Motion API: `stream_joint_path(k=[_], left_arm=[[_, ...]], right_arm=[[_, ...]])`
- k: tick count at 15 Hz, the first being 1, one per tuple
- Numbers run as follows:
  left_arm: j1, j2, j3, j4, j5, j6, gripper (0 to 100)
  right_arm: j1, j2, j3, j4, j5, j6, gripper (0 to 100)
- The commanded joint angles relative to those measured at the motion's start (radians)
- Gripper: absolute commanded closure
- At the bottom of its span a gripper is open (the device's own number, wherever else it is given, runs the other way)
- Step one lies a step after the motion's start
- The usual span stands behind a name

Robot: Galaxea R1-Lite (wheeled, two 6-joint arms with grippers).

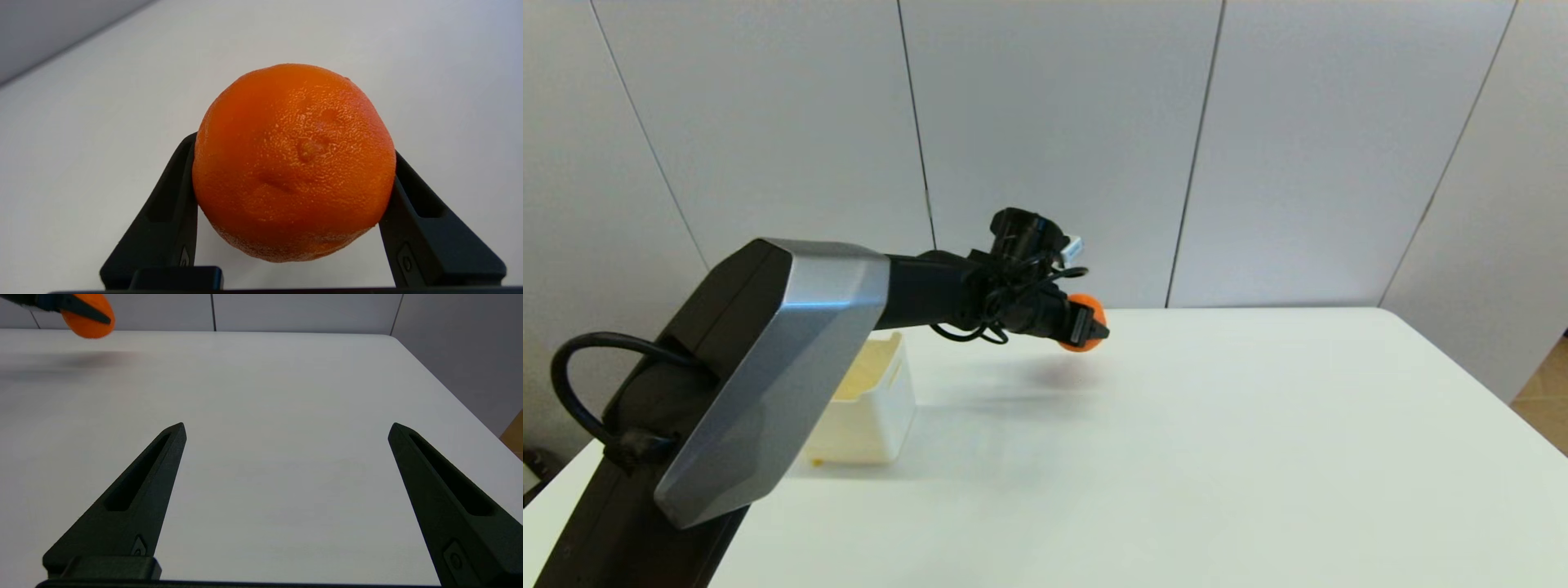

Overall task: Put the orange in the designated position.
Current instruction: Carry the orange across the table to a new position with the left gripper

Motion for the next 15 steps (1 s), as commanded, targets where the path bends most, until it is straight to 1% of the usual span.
stream_joint_path(k=[1,6,9,15], left_arm=[[0.022,-0.092,0.003,0.001,0.001,-0.002,100],[0.068,-0.217,0.024,0.001,0.079,-0.005,100],[0.119,-0.331,0.101,0.001,0.081,0.001,100],[0.261,-0.560,0.267,0.001,0.079,0.007,100]], right_arm=[[0.000,0.002,0.000,0.000,0.000,0.000,0],[0.000,0.002,0.000,0.000,0.000,0.000,0],[0.000,0.002,0.000,0.000,0.000,0.000,0],[0.000,0.002,0.000,0.000,0.000,0.000,0]])
